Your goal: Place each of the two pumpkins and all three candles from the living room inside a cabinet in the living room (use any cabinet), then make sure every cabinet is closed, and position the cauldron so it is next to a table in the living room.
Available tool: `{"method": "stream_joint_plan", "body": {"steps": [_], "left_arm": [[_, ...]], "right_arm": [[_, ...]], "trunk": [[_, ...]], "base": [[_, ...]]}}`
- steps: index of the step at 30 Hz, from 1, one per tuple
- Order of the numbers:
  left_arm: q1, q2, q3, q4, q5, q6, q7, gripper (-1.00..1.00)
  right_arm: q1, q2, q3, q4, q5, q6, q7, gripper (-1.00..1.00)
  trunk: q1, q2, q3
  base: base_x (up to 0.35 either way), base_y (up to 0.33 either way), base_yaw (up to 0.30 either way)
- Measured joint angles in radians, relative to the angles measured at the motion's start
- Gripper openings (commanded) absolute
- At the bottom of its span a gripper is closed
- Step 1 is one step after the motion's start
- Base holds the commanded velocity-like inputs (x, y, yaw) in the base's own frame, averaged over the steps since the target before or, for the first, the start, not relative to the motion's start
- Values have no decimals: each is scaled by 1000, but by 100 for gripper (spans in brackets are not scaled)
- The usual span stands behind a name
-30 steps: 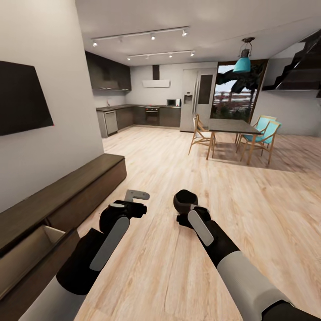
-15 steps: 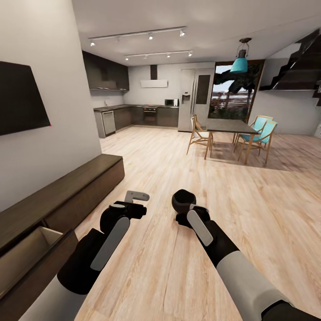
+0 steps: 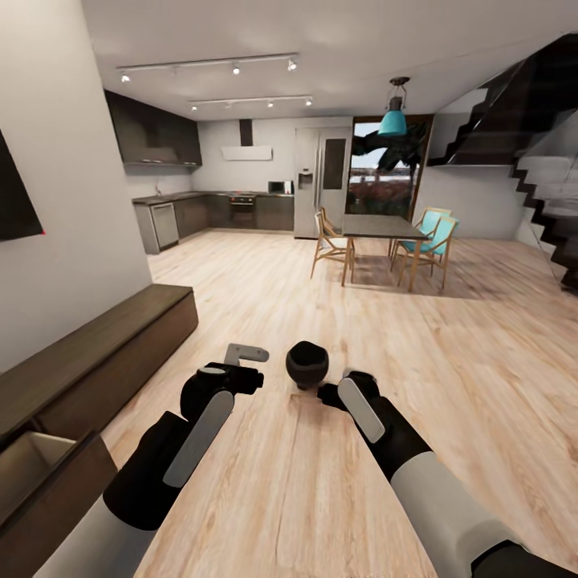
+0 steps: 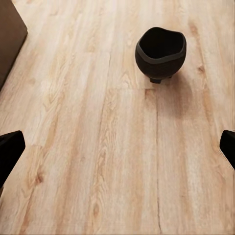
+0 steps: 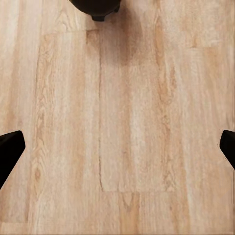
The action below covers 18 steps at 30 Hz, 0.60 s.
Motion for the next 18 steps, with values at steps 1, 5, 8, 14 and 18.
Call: {"method": "stream_joint_plan", "body": {"steps": [1, 5, 8, 14, 18], "left_arm": [[0, 0, 0, 0, 0, 0, 0, 100], [0, 0, 0, 0, 0, 0, 0, 100], [0, 0, 0, 0, 0, 0, 0, 100], [0, 0, 0, 0, 0, 0, 0, 100], [0, 0, 0, 0, 0, 0, 0, 100]], "right_arm": [[0, 0, 0, 0, 0, 0, 0, 100], [0, 0, 0, 0, 0, 0, 0, 100], [0, 0, 0, 0, 0, 0, 0, 100], [0, 1, 0, 1, 2, 0, 0, 100], [0, 0, -1, 2, 3, 0, 0, 100]], "trunk": [[0, 0, 1], [0, 0, 3], [0, 0, 3], [0, 0, 3], [0, 0, 5]], "base": [[0, 0, -274], [0, 0, -258], [0, 0, -99], [0, 0, -14], [0, 0, -109]]}}
